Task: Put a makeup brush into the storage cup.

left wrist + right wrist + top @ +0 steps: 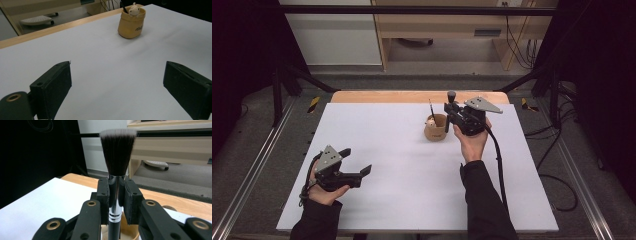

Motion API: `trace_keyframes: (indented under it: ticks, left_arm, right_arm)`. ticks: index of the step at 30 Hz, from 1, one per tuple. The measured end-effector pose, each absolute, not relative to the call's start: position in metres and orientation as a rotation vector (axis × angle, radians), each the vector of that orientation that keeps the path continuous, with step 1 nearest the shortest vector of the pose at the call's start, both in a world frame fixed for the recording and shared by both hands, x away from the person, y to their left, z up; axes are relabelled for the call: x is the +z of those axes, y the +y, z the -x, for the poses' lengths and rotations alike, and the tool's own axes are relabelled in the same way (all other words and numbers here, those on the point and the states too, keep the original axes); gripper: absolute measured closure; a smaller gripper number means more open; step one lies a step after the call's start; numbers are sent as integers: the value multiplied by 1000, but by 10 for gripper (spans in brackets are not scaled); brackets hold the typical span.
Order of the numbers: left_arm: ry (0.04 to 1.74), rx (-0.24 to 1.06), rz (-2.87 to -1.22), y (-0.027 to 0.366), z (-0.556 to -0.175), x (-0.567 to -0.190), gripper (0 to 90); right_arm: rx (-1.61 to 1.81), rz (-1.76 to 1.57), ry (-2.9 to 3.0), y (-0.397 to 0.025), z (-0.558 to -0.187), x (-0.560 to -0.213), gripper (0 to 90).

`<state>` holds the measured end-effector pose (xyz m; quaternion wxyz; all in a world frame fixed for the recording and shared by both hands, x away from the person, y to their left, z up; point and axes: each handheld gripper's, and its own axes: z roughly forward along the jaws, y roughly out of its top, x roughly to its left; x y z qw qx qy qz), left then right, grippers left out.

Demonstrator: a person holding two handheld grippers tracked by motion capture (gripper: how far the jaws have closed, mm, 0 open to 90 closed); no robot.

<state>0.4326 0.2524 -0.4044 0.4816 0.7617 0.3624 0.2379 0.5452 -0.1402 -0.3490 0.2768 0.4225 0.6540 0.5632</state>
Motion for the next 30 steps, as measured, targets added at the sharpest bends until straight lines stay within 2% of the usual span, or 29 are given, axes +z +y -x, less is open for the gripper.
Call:
trace_keyframes:
  ticks: [17, 30]
  left_arm:
    - [881, 579, -1844, 255, -433, -404, 76]
    - [879, 577, -1840, 257, -433, -403, 77]
  right_arm:
    - [1469, -1149, 1728, -132, -573, -344, 773]
    - [1454, -1189, 1714, -127, -594, -356, 773]
